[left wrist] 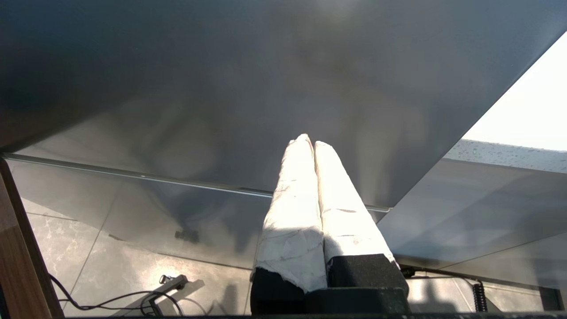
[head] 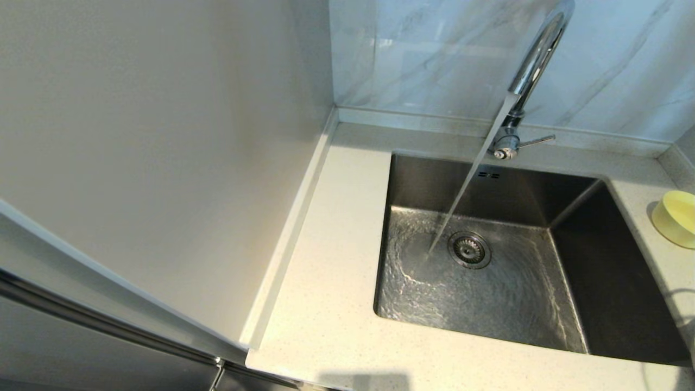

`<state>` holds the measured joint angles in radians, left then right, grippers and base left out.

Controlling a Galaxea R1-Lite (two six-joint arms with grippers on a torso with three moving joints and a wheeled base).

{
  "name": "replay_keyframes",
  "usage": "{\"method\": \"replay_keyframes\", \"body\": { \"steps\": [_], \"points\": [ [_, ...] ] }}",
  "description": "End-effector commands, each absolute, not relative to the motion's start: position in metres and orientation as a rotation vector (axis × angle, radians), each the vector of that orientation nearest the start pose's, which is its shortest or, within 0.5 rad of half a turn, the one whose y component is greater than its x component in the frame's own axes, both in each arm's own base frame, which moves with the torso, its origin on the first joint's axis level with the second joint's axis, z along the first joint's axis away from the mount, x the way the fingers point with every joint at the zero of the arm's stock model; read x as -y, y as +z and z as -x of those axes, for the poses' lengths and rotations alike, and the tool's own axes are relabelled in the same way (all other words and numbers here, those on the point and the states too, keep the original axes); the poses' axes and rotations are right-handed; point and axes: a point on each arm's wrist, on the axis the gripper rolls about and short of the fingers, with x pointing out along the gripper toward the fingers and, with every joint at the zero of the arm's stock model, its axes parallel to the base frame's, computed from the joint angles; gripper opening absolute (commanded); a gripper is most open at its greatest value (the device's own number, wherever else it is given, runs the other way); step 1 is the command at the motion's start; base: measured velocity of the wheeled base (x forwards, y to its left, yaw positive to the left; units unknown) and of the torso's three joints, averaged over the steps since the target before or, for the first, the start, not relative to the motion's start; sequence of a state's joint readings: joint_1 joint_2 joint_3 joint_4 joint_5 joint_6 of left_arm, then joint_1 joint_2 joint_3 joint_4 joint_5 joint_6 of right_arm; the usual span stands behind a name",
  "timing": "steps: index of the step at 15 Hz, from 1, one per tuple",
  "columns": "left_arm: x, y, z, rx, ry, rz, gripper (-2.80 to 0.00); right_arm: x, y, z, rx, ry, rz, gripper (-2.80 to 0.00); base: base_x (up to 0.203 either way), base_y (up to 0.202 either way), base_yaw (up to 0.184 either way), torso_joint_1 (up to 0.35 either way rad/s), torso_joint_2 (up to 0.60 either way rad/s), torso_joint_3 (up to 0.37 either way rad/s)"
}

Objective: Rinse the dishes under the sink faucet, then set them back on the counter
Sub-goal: Pick up the chopsticks

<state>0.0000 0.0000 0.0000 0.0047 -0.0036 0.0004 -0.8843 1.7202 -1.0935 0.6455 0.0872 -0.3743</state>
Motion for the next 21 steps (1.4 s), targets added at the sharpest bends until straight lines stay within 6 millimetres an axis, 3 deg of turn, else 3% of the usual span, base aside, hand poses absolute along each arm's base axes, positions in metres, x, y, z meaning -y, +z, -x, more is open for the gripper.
{"method": "replay_keyframes", "body": {
  "steps": [1,20,21],
  "points": [
    [0.000,0.075,0.023,-0.005,-0.004,0.000,-2.80,0.202,0.156,-0.168,-1.242,-0.441,-0.297,0.00,0.000,0.000,0.000,0.000,0.00,0.000],
    [0.000,0.075,0.023,-0.005,-0.003,0.000,-2.80,0.215,0.149,-0.178,-1.242,-0.428,-0.325,0.00,0.000,0.000,0.000,0.000,0.00,0.000],
    [0.000,0.075,0.023,-0.005,-0.004,0.000,-2.80,0.217,0.150,-0.179,-1.237,-0.432,-0.323,-2.80,0.000,0.000,0.000,0.000,0.00,0.000]
  ]
}}
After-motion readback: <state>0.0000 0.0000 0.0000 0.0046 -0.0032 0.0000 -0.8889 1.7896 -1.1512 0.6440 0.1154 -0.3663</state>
